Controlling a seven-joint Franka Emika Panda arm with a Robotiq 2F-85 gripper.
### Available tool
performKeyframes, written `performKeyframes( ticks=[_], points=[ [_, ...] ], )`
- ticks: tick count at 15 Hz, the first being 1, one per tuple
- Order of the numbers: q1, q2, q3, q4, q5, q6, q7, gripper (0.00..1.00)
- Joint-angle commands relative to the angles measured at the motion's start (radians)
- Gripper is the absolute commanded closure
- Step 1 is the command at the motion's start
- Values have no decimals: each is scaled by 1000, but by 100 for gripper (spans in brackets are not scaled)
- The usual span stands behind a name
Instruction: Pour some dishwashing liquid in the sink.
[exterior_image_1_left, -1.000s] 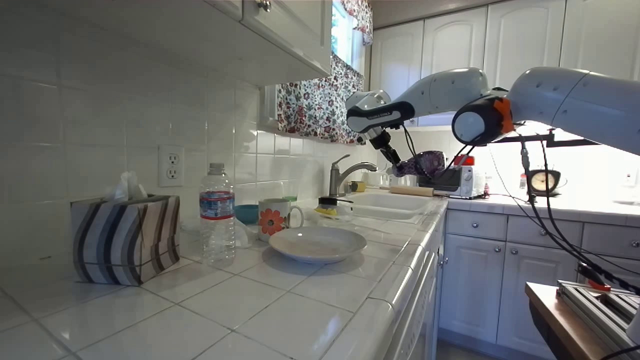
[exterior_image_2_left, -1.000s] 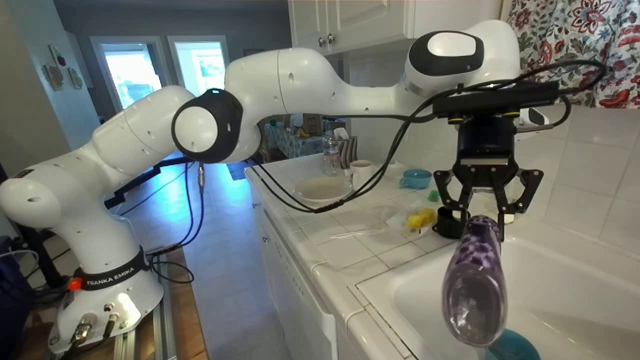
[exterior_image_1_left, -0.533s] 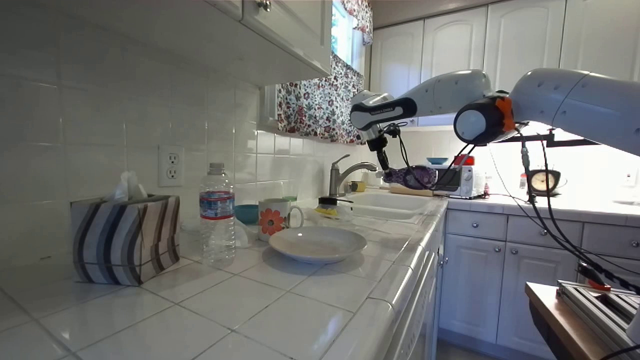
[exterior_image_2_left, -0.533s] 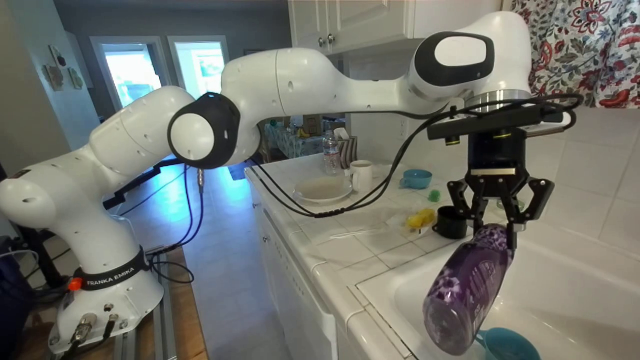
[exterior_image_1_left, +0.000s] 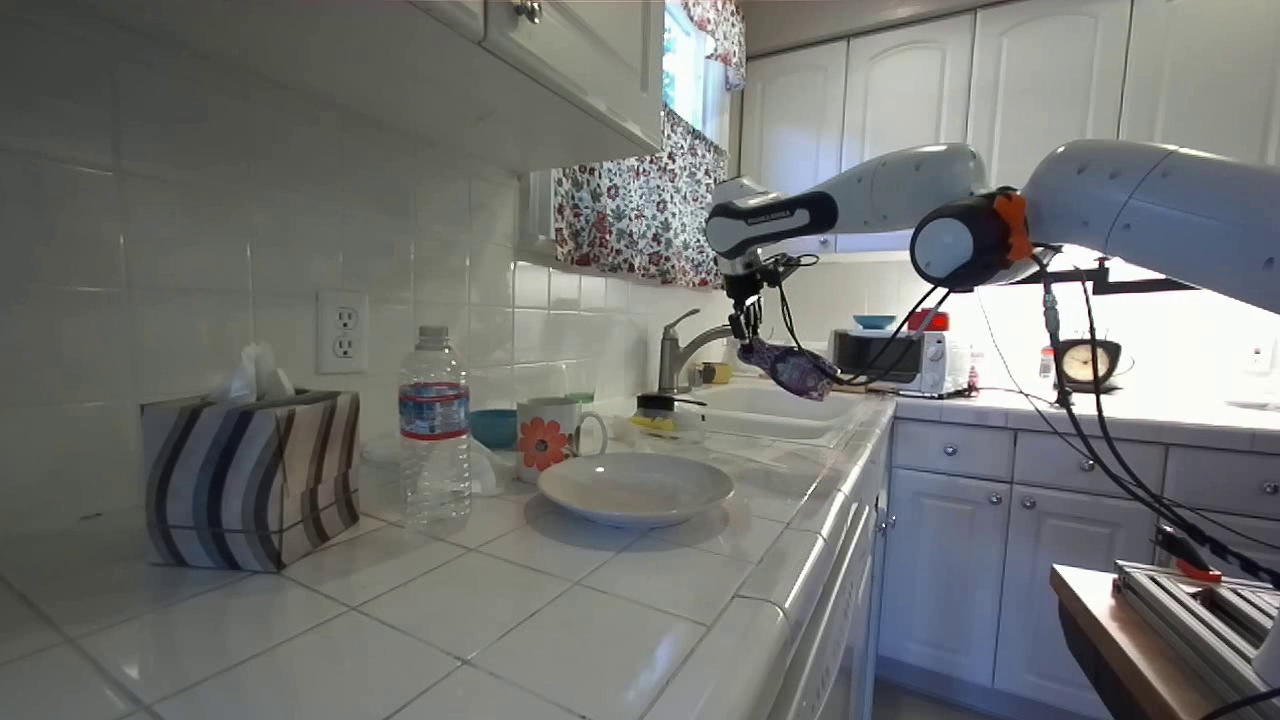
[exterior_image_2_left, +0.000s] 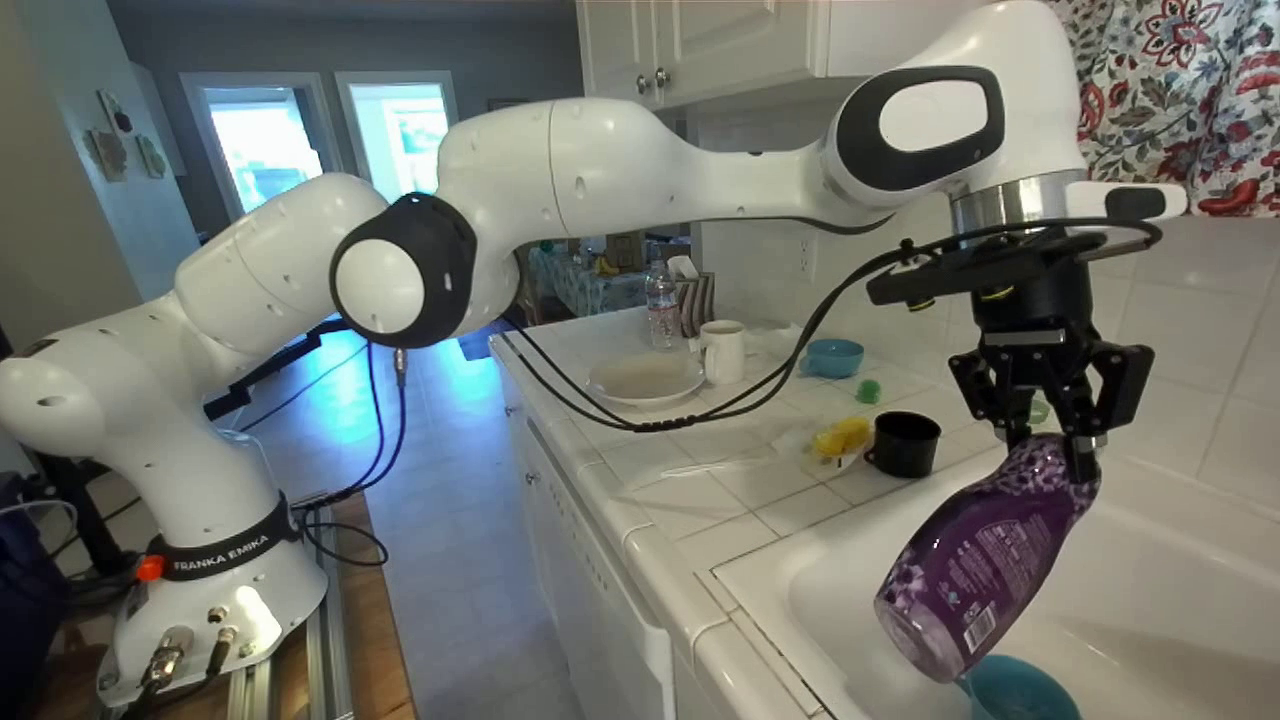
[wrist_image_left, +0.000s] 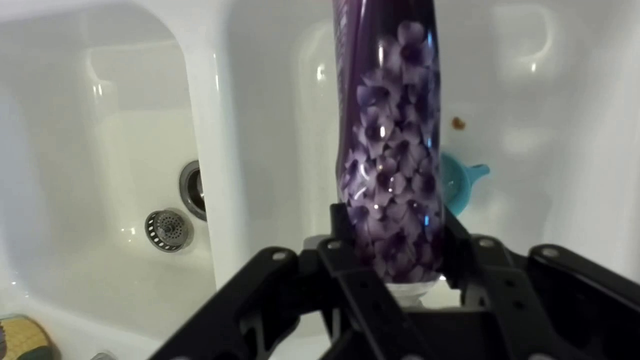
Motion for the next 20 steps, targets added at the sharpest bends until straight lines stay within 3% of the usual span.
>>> performKeyframes(
  ticks=[1, 13, 17, 20],
  points=[
    [-11, 14, 15, 32, 45, 101, 135, 82],
    [-15, 60, 74, 39, 118, 709, 265, 82],
    [-16, 81, 139, 40, 183, 882, 244, 82],
    [-16, 94, 244, 38, 246, 982, 131, 82]
  ],
)
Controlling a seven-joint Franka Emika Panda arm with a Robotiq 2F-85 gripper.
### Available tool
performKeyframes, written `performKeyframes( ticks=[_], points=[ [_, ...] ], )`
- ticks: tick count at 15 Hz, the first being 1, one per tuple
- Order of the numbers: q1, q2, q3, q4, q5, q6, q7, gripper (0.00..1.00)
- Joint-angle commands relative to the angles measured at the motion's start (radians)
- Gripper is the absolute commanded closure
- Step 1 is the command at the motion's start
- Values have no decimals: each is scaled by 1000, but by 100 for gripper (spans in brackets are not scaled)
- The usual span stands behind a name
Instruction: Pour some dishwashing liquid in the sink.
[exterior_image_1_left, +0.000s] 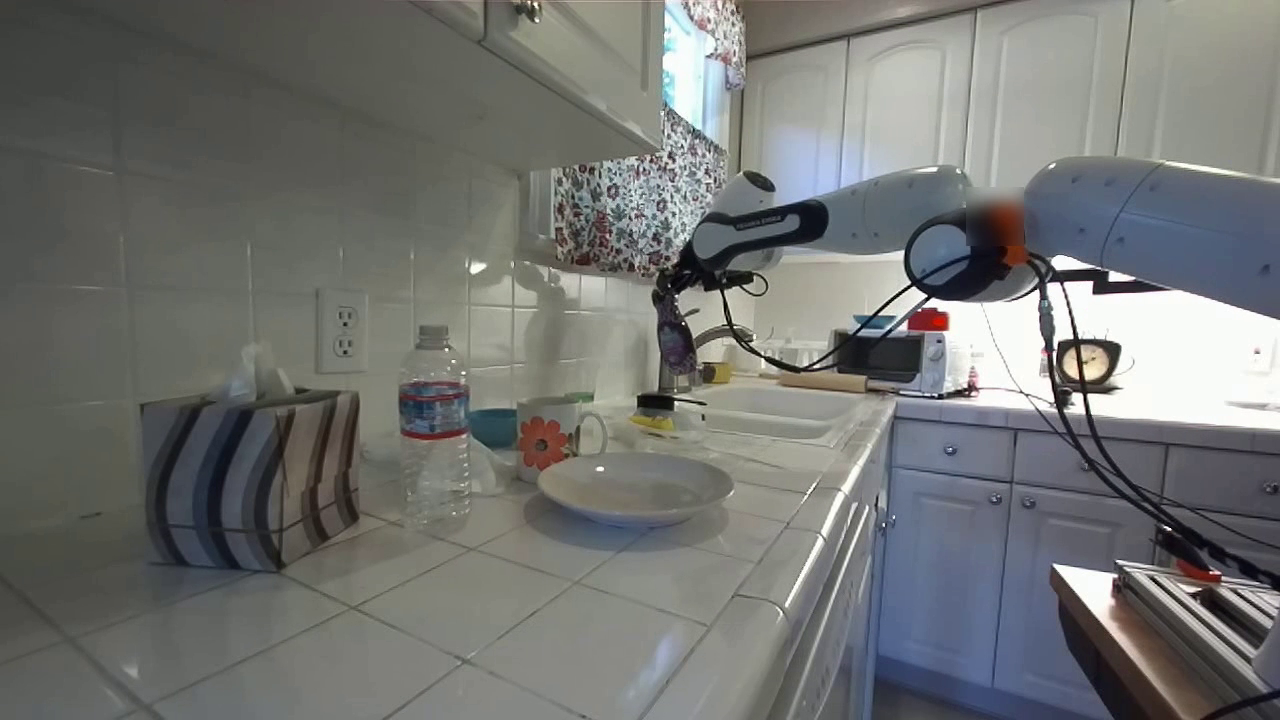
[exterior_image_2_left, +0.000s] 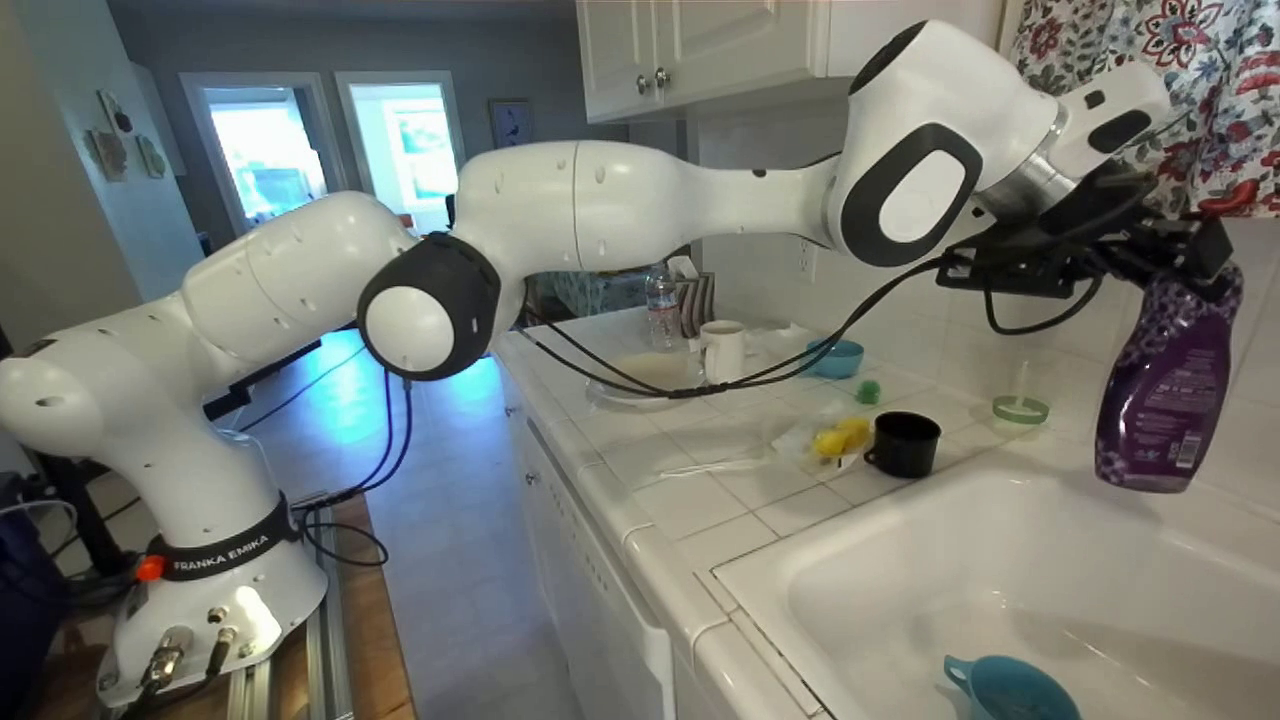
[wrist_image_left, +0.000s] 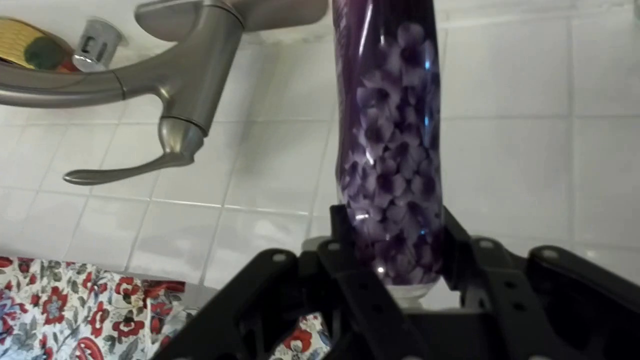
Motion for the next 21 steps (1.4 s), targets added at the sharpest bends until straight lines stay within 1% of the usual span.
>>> performKeyframes(
  ticks=[1, 4, 7, 10, 11, 15, 18, 21],
  points=[
    [-7, 30, 133, 39, 98, 98, -175, 82],
    [-19, 39, 292, 41, 185, 116, -373, 82],
    [-41, 41, 461, 37, 292, 95, -578, 82],
    [-65, 45, 584, 36, 388, 42, -762, 82],
    [-74, 45, 612, 35, 418, 16, -811, 82],
    [-102, 34, 633, 29, 480, -119, -883, 82],
    [-119, 18, 620, 6, 488, -225, -946, 82],
    [-129, 4, 605, 8, 487, -323, -1016, 82]
  ],
)
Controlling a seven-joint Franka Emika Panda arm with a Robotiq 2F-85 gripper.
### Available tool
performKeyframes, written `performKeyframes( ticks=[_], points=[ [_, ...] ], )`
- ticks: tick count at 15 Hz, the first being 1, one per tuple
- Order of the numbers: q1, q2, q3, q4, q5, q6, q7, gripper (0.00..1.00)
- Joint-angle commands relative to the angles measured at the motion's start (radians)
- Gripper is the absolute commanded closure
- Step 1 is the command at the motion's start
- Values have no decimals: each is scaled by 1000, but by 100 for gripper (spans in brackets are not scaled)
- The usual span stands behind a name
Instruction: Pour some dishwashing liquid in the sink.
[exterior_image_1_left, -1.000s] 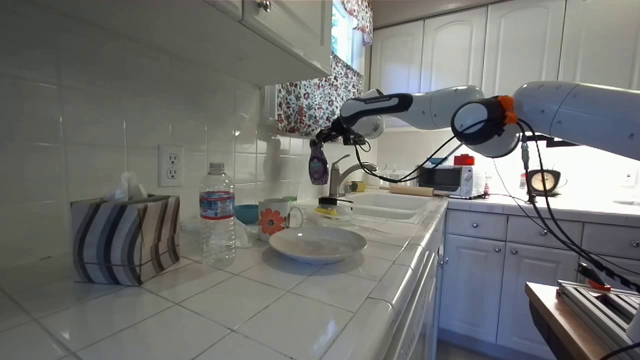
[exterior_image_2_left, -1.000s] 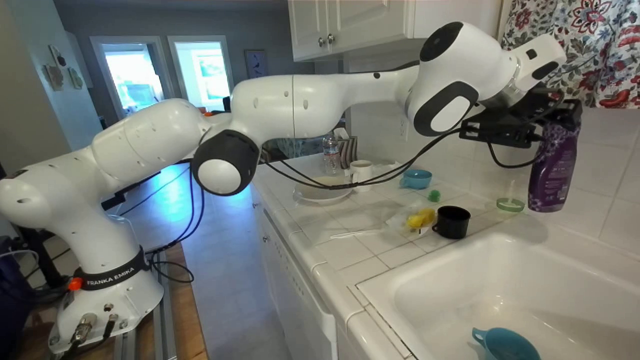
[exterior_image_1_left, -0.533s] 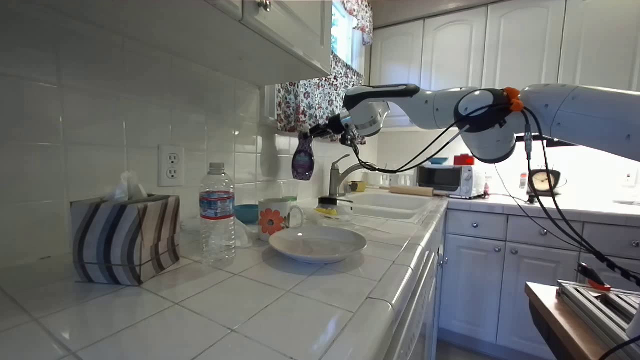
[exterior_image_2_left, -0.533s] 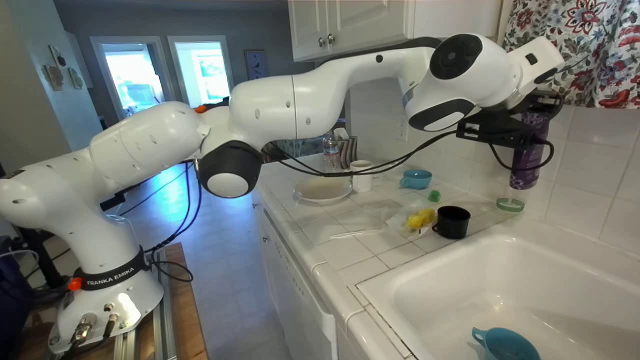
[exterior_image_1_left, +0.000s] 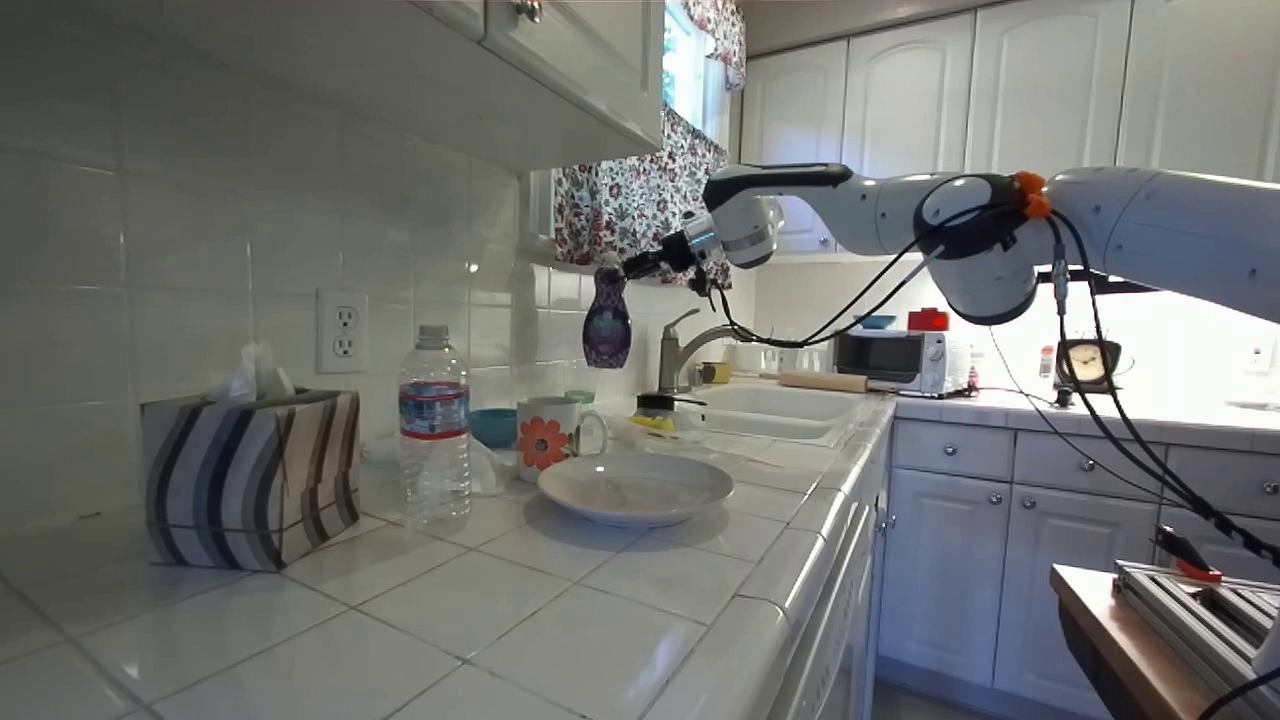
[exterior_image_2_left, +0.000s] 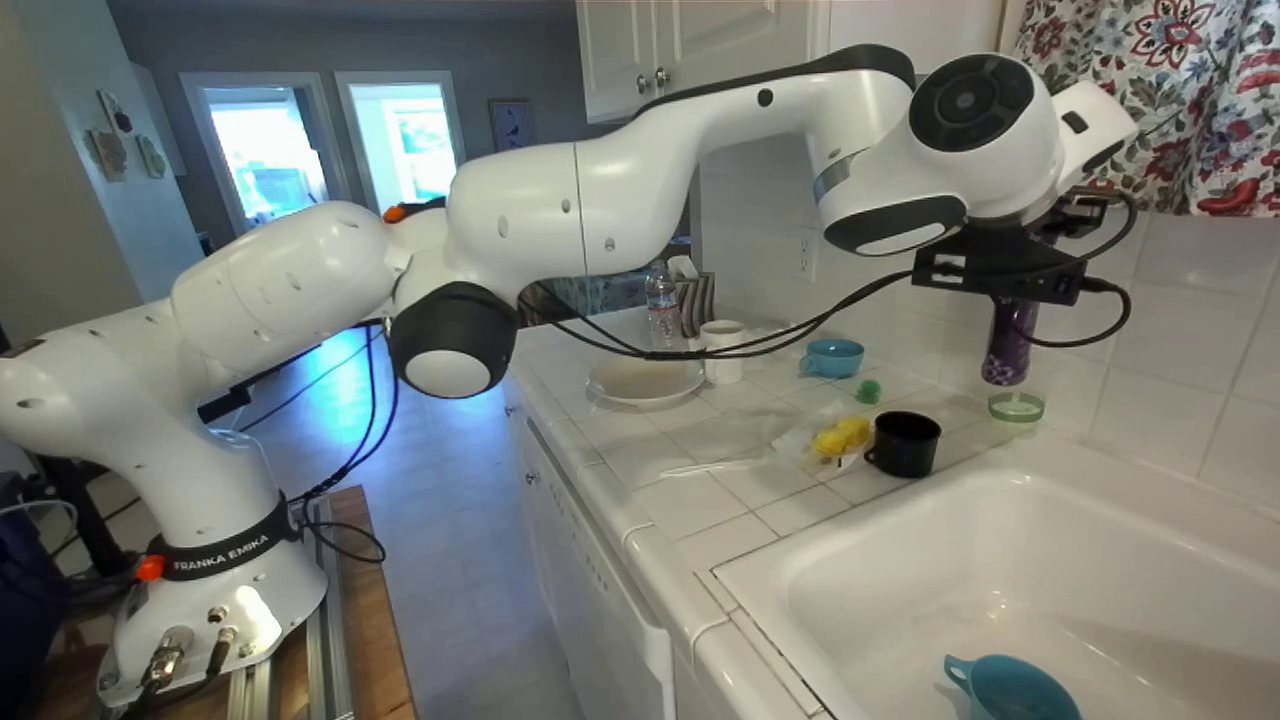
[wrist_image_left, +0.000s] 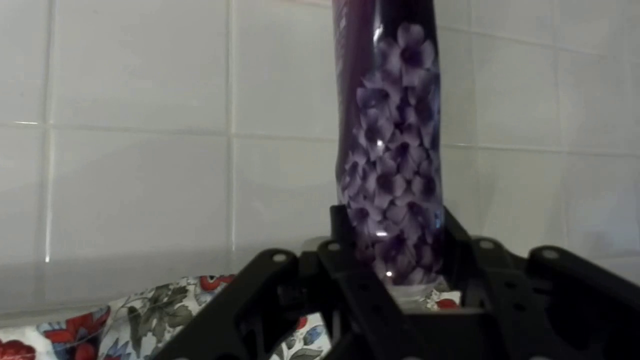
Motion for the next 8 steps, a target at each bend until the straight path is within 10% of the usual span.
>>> performKeyframes(
  ticks=[1, 8],
  points=[
    [-11, -23, -21, 3, 30, -108, -99, 82],
    [-4, -29, -82, 5, 32, -175, -227, 82]
  ],
)
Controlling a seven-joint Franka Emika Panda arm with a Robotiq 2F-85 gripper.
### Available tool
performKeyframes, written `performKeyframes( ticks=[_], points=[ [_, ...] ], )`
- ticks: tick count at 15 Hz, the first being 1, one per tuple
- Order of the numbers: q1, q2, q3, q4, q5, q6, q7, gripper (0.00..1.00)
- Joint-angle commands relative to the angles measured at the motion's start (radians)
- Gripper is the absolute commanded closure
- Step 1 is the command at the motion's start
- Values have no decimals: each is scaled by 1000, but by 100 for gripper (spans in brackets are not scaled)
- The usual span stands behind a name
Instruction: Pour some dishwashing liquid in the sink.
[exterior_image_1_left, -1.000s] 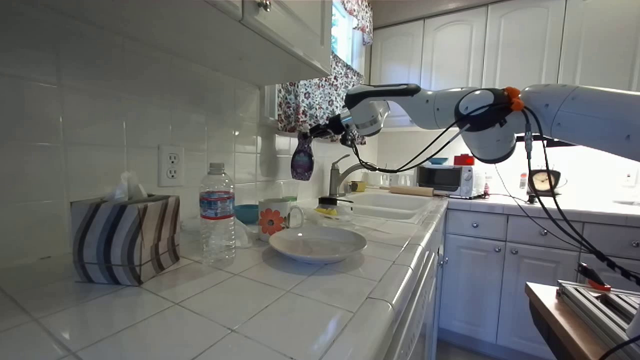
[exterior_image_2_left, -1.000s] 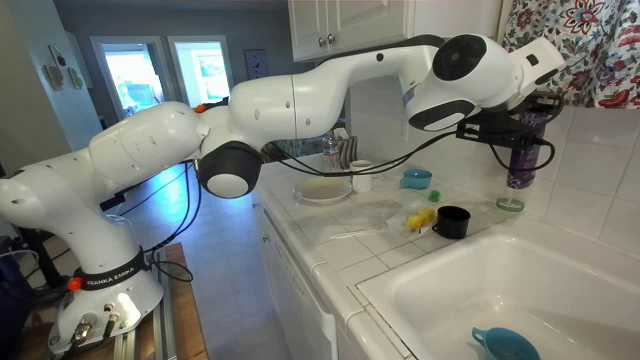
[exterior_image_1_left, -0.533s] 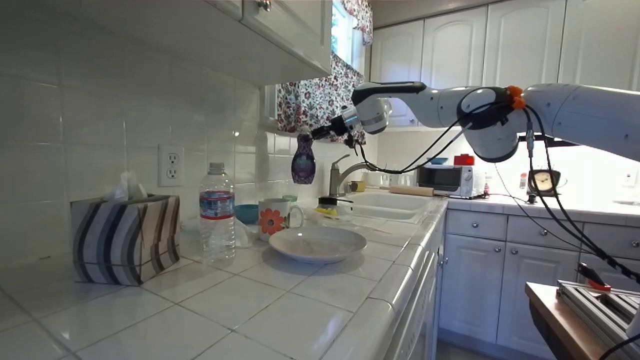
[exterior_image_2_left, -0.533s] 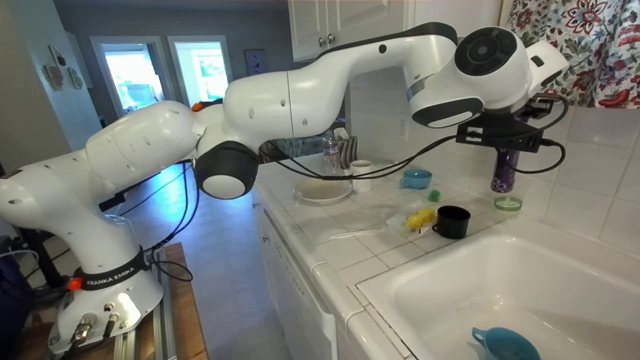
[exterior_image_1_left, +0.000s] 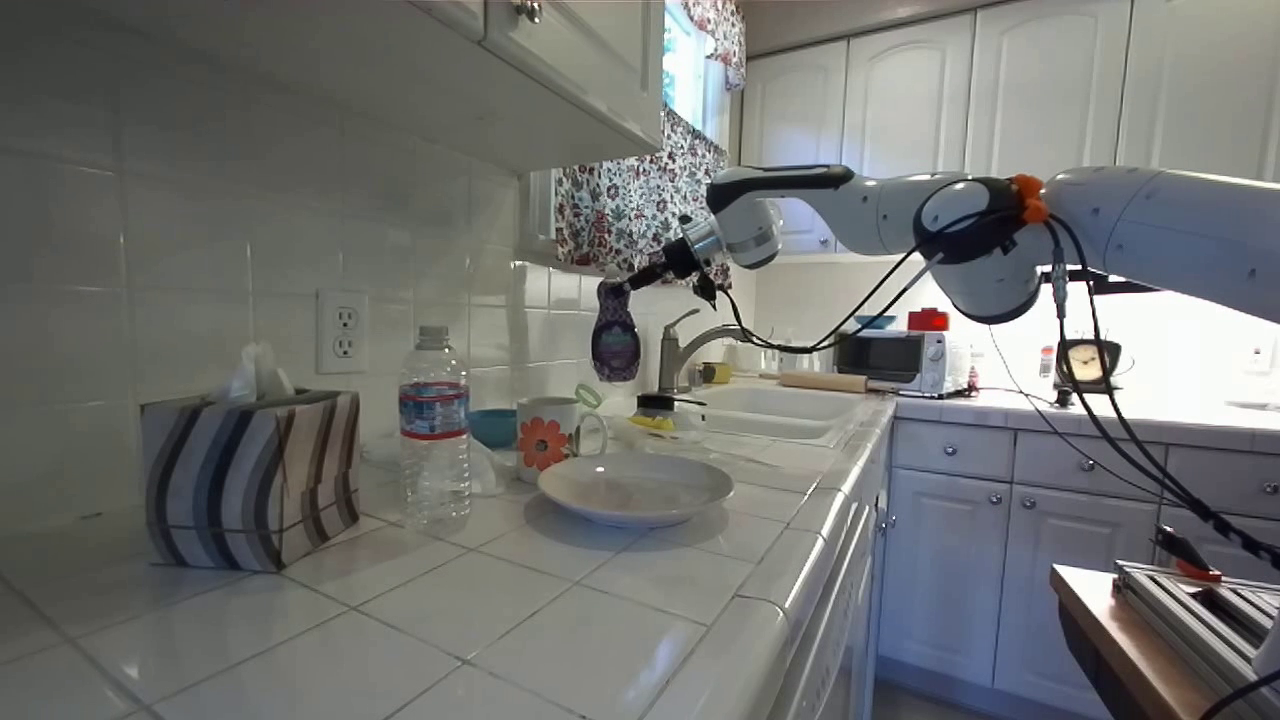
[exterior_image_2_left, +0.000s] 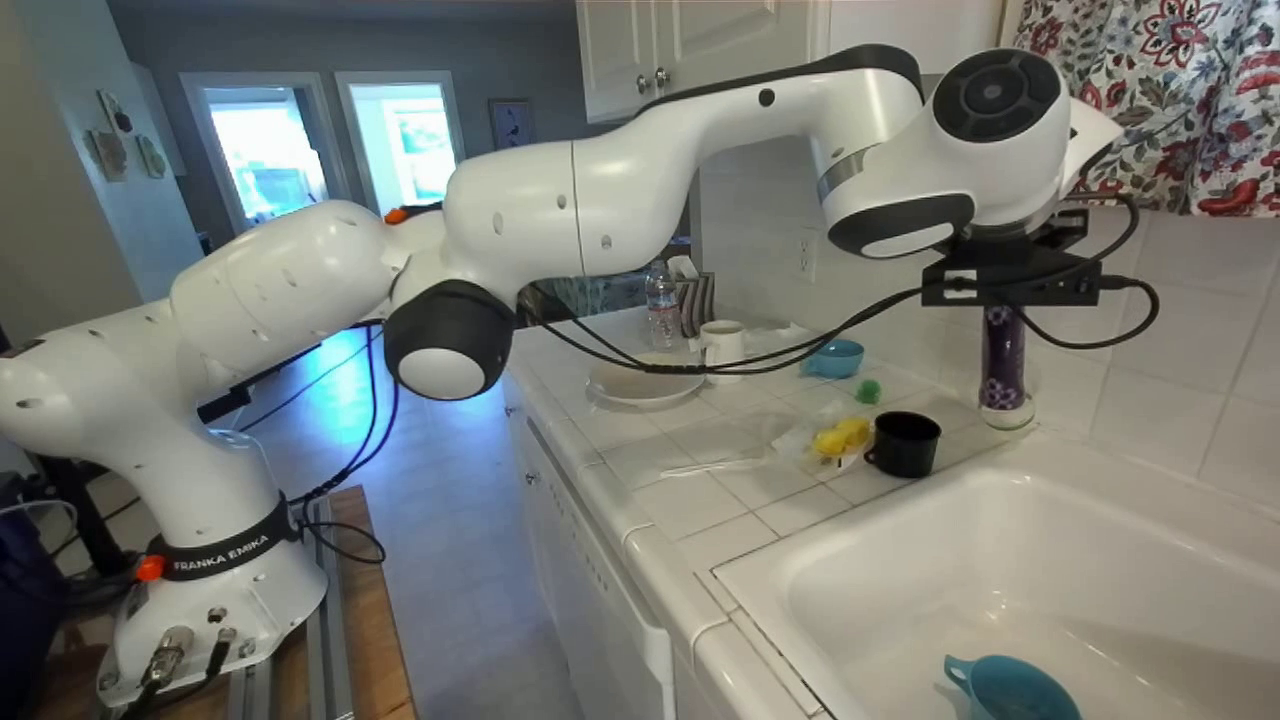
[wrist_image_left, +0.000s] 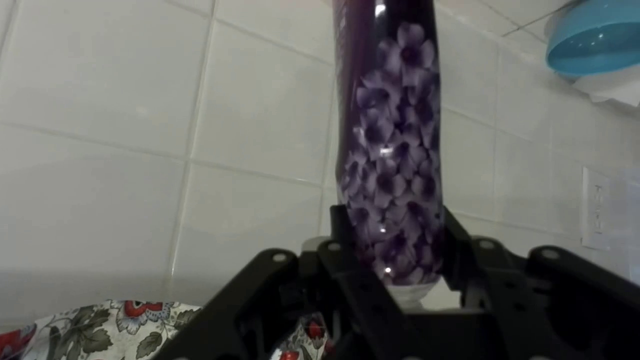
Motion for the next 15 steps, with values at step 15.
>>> performKeyframes(
  ticks=[15],
  points=[
    [-68, -97, -7, 2, 152, -274, -359, 82]
  ],
)
